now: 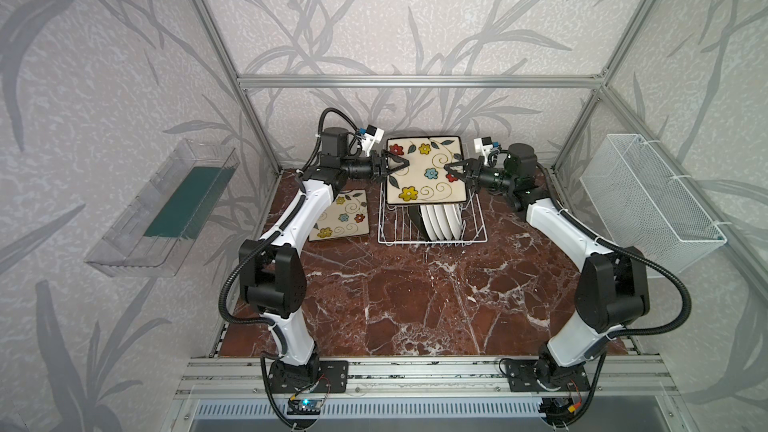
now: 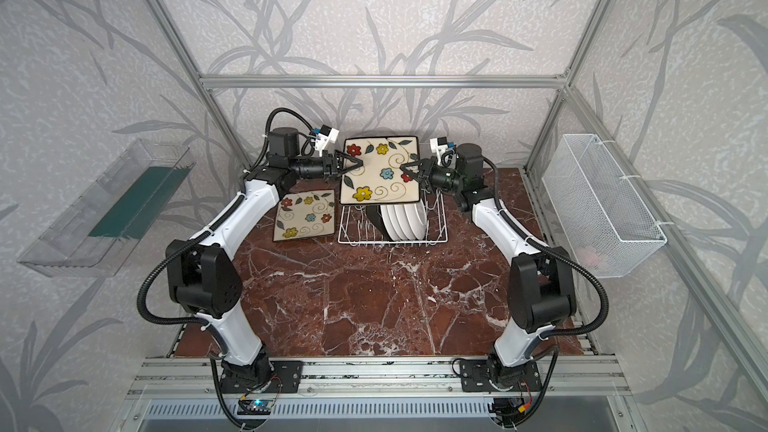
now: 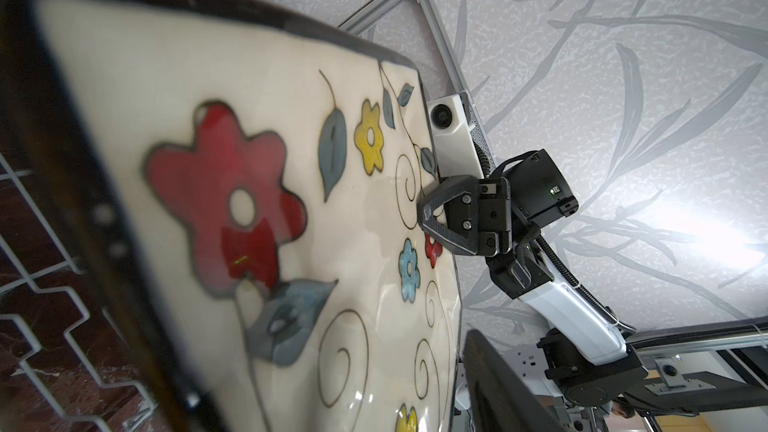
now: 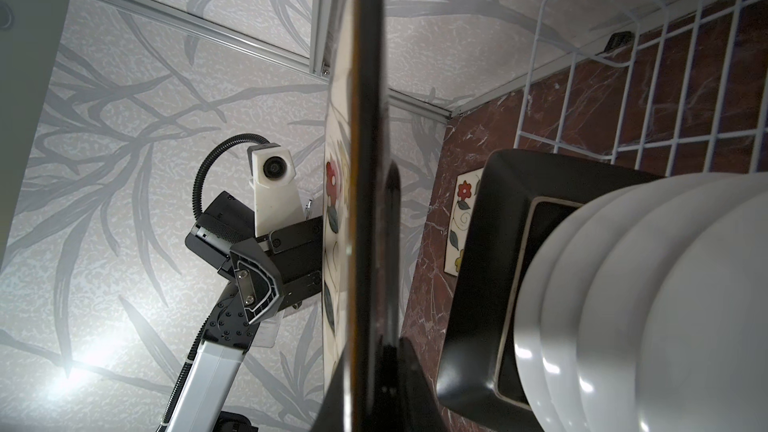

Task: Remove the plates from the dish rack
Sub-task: 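Close the left gripper on the flower plate edge beside the right gripper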

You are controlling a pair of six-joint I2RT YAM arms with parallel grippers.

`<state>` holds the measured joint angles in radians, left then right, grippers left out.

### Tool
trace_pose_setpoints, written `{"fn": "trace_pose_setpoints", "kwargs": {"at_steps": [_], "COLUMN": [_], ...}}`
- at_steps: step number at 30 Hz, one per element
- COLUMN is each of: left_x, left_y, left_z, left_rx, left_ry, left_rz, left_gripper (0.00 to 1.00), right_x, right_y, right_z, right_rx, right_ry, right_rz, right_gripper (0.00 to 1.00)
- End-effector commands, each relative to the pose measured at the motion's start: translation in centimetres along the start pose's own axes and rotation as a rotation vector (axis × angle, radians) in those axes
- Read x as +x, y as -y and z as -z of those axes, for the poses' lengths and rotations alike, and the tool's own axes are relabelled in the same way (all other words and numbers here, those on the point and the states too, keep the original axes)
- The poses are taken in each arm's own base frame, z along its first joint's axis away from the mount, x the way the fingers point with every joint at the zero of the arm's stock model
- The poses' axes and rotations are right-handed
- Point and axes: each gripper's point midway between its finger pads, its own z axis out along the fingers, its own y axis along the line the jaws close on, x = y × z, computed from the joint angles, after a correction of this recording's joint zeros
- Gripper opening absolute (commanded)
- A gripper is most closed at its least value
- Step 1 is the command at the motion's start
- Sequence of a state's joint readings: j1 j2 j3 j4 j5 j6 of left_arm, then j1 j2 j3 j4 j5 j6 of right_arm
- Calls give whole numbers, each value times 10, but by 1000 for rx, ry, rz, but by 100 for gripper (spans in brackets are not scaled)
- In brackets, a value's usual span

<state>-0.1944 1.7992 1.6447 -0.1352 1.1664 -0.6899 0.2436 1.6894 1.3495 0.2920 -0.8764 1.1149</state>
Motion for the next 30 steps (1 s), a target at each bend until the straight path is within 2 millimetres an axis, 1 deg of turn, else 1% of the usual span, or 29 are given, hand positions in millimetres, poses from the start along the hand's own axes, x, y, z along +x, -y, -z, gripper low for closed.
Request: {"fn": "trace_pose_setpoints", "kwargs": {"at_steps": [1,4,8,12,15,22,25,30], "left_x": [2,2,3,7,8,7,8,10], "left_y": [15,15,13,8,7,15,17,18], "left_z": [-3,-3,-4,-5,-5,-4,-4,-3], "left_rx": [84,94,94,81,81,97,101,107], "left_ry": [-18,-19,-24,-39,-44,-46,-50,-56], "left_rz": [-15,-10,-9,-3,2,-13,-10,-12], "left_gripper": [65,65,60,50,45,42,39,38], "right_x": [-11,-10,-10,-9,-8,-5,-6,-7], "right_y": [-58,-57,-56,-55,-53,-45,-46,-48], "right_z": [7,7,7,7,6,3,4,5], "right_rx": [-154,-148,-147,-147,-143,-165,-171,-175], "right_ry": [48,45,47,50,48,54,65,72], "right_rz": [174,187,192,200,204,210,220,236], "right_gripper": [0,0,0,0,0,0,0,0]}}
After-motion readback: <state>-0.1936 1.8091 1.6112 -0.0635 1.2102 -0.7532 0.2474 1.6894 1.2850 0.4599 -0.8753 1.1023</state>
